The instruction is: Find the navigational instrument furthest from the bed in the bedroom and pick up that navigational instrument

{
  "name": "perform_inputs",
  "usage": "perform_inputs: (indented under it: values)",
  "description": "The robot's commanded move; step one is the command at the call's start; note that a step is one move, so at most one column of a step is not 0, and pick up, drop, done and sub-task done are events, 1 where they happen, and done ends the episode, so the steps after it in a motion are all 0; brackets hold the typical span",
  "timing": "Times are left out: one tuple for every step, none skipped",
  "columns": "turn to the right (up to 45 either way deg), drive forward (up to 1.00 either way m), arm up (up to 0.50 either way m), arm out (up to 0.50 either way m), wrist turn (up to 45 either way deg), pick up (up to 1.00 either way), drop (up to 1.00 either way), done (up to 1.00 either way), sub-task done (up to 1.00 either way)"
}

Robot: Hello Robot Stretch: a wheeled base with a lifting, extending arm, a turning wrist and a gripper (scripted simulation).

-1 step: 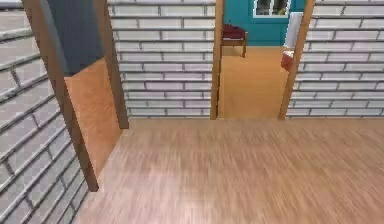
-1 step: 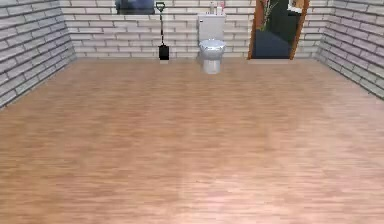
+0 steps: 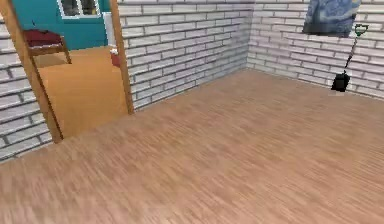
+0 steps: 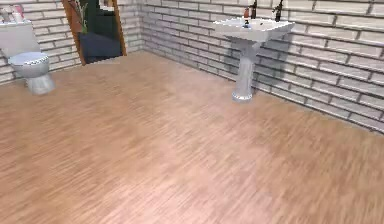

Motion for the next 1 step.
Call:
perform_inputs:
  values:
    - [45.0, 0.00, 0.00, 0.00, 0.0, 0.00, 0.00, 0.00, 0.00]
